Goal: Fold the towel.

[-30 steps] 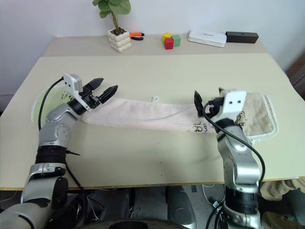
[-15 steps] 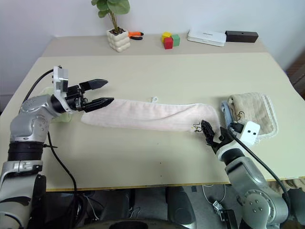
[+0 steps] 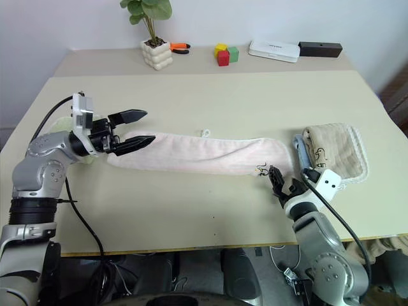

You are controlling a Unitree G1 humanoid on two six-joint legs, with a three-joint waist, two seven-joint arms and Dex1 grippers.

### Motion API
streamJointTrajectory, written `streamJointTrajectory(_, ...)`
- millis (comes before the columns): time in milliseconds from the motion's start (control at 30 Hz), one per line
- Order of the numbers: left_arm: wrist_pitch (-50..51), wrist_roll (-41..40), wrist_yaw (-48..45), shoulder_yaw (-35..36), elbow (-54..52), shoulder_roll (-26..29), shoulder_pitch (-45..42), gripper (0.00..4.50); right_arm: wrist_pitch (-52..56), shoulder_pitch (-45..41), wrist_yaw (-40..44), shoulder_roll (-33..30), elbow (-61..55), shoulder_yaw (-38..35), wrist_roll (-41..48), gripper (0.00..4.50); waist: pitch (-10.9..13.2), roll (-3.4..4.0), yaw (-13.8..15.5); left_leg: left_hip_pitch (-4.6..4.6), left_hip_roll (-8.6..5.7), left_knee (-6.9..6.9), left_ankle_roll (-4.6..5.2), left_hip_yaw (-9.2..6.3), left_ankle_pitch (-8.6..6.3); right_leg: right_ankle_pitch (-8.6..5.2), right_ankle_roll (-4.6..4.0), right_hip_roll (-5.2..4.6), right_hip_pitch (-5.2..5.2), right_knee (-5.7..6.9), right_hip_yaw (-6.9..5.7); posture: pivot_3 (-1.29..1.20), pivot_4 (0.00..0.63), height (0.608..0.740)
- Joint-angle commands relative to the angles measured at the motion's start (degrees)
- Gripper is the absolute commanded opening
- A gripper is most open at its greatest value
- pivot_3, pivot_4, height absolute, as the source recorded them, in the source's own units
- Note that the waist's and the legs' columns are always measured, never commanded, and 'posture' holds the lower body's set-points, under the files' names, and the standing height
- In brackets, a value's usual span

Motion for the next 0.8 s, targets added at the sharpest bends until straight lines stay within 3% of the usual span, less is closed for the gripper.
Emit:
streamJointTrajectory(33, 0.27, -1.36, 0.81, 1.31, -2.36, 0.3, 0.18, 4.47, -1.07, -0.95, 0.58, 0.28, 4.59, 0.83, -1.09, 4.45, -0.04, -0.06, 0.01, 0.0, 0.0, 0.0, 0.0, 0.01, 0.0, 0.0, 0.0, 0.0, 0.01, -0.01, 0.01, 0.0, 0.15, 0.74)
streamJointTrajectory(133, 0.35, -1.62, 1.6, 1.44, -2.72, 0.42, 0.43, 4.5, -3.19, -3.23, 1.46, 0.68, 7.43, 1.59, -2.2, 3.62, -0.05, -0.09, -0.03, 0.01, 0.01, -0.01, 0.0, 0.01, 0.0, 0.0, 0.0, 0.01, 0.01, -0.01, 0.01, 0.0, 0.15, 0.74)
streamJointTrajectory(367, 0.74, -2.04, 3.29, 1.66, -3.58, 0.41, 1.1, 4.5, -4.74, -6.76, 0.64, 1.73, 9.83, 2.12, -3.26, 0.05, -0.06, -0.1, -0.73, 0.02, 0.05, -0.06, 0.0, 0.01, 0.0, 0.04, 0.07, 0.06, -0.03, 0.0, 0.01, 0.0, 0.15, 0.74)
streamJointTrajectory(533, 1.07, -2.26, 3.95, 1.87, -3.85, 0.29, 1.38, 4.5, -4.84, -8.69, 0.55, -0.75, 7.86, 2.45, -4.94, 0.02, -0.04, -0.06, -0.73, 0.0, 0.05, -0.06, 0.0, 0.01, 0.0, 0.05, 0.09, 0.05, -0.03, -0.01, 0.0, 0.0, 0.15, 0.74)
streamJointTrajectory(700, 0.72, -1.97, 4.13, 1.95, -2.32, 0.25, 0.67, 4.5, -5.21, -13.43, 3.34, -8.74, 6.68, 3.15, -8.79, 0.02, 0.06, 0.1, -0.68, -0.05, 0.02, -0.05, 0.0, 0.06, 0.0, 0.06, 0.1, 0.02, -0.11, 0.0, 0.05, 0.0, 0.15, 0.74)
streamJointTrajectory(800, 0.78, -2.12, 4.12, 1.72, -2.02, -0.1, 0.37, 4.5, -7.74, -11.63, 13.11, -17.51, 3.51, 11.91, -15.91, 0.02, 0.06, 0.1, -0.49, -0.06, 0.02, -0.11, 0.0, 0.05, 0.0, 0.05, 0.12, 0.04, -0.12, -0.03, 0.03, 0.0, 0.15, 0.74)
